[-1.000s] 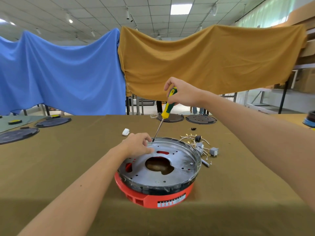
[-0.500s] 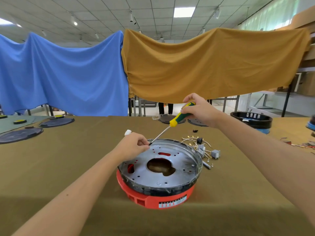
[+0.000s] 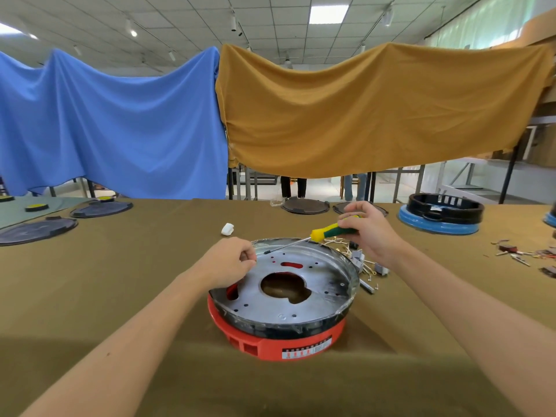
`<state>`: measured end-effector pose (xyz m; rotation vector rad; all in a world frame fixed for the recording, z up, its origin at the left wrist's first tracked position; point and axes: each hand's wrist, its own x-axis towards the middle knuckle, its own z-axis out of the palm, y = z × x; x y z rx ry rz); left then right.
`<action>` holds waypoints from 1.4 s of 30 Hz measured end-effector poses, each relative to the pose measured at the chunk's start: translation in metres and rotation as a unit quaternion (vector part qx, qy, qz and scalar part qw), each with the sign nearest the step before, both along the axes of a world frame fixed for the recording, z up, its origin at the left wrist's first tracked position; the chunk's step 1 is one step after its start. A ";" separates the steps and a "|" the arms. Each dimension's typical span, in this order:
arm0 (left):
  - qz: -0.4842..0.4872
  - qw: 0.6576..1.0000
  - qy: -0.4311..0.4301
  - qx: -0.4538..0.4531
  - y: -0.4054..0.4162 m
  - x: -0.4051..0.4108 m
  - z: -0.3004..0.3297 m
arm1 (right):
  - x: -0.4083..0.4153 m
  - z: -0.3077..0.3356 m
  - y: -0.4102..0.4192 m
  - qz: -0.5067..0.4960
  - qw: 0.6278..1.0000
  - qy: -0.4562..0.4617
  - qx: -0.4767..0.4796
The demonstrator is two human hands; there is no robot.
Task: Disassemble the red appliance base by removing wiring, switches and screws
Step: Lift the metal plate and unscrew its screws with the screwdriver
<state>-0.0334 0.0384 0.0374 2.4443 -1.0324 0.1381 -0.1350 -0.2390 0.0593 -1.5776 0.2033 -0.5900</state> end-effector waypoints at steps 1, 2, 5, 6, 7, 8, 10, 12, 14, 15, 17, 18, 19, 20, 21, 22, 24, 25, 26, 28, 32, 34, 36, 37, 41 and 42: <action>-0.001 1.000 0.002 -0.003 0.000 0.000 0.000 | -0.002 -0.002 -0.002 -0.002 1.000 -0.001 0.015; -0.004 1.000 0.003 -0.003 -0.001 0.000 0.000 | -0.003 -0.004 -0.003 -0.007 1.000 0.005 0.020; -0.012 1.000 0.013 -0.008 -0.003 -0.002 0.001 | -0.005 -0.010 -0.001 -0.029 0.999 0.024 0.036; -0.013 0.999 0.023 -0.020 -0.003 -0.003 0.002 | -0.006 -0.010 0.000 -0.033 0.998 0.029 0.045; -0.014 0.999 0.035 -0.035 -0.002 -0.004 0.004 | -0.006 -0.010 0.002 -0.035 0.997 0.034 0.054; -0.015 0.998 0.043 -0.048 -0.001 -0.005 0.007 | -0.007 -0.010 0.004 -0.033 0.996 0.040 0.067; -0.021 0.997 0.043 -0.066 0.001 -0.008 0.012 | -0.009 -0.007 0.008 -0.026 0.992 0.048 0.115; -0.033 0.994 0.047 -0.089 -0.001 -0.012 0.018 | -0.012 -0.003 0.015 -0.015 0.980 0.040 0.193; -0.049 0.988 0.077 -0.124 -0.003 -0.019 0.022 | -0.018 0.003 0.025 0.017 0.960 0.028 0.278; -0.057 0.983 0.103 -0.143 -0.005 -0.022 0.023 | -0.021 0.006 0.030 0.049 0.950 0.027 0.307; -0.072 0.969 0.167 -0.169 -0.008 -0.028 0.024 | -0.029 0.010 0.040 0.130 0.936 0.035 0.325; -0.077 0.960 0.202 -0.178 -0.010 -0.030 0.024 | -0.033 0.010 0.045 0.167 0.932 0.040 0.320; -0.080 0.949 0.238 -0.189 -0.012 -0.032 0.024 | -0.036 0.011 0.050 0.195 0.929 0.047 0.312; -0.084 0.936 0.274 -0.204 -0.013 -0.033 0.024 | -0.039 0.011 0.055 0.214 0.927 0.056 0.304; -0.089 0.921 0.309 -0.222 -0.015 -0.035 0.025 | -0.041 0.011 0.060 0.225 0.924 0.065 0.302; -0.093 0.904 0.340 -0.242 -0.016 -0.036 0.025 | -0.043 0.011 0.064 0.230 0.921 0.073 0.307; -0.095 0.872 0.389 -0.280 -0.019 -0.039 0.027 | -0.044 0.012 0.073 0.229 0.909 0.079 0.338; -0.092 0.858 0.409 -0.296 -0.020 -0.040 0.027 | -0.044 0.012 0.077 0.228 0.904 0.076 0.354; -0.087 0.846 0.427 -0.308 -0.021 -0.041 0.027 | -0.044 0.011 0.081 0.227 0.901 0.070 0.363; -0.076 0.824 0.457 -0.326 -0.022 -0.042 0.027 | -0.044 0.010 0.087 0.234 0.906 0.056 0.348; -0.073 0.795 0.488 -0.353 -0.024 -0.041 0.024 | -0.046 0.006 0.096 0.236 0.936 0.048 0.258; -0.074 0.791 0.490 -0.360 -0.025 -0.040 0.023 | -0.046 0.003 0.100 0.217 0.955 0.054 0.197; -0.076 0.789 0.489 -0.364 -0.025 -0.038 0.023 | -0.046 0.000 0.105 0.196 0.971 0.049 0.130; -0.078 0.790 0.487 -0.365 -0.025 -0.038 0.023 | -0.045 -0.002 0.107 0.176 0.979 0.045 0.090; -0.097 0.801 0.472 -0.356 -0.025 -0.041 0.023 | -0.047 -0.004 0.113 0.056 0.995 0.025 -0.072; -0.100 0.799 0.472 -0.358 -0.026 -0.042 0.023 | -0.047 -0.005 0.114 0.040 0.994 0.015 -0.097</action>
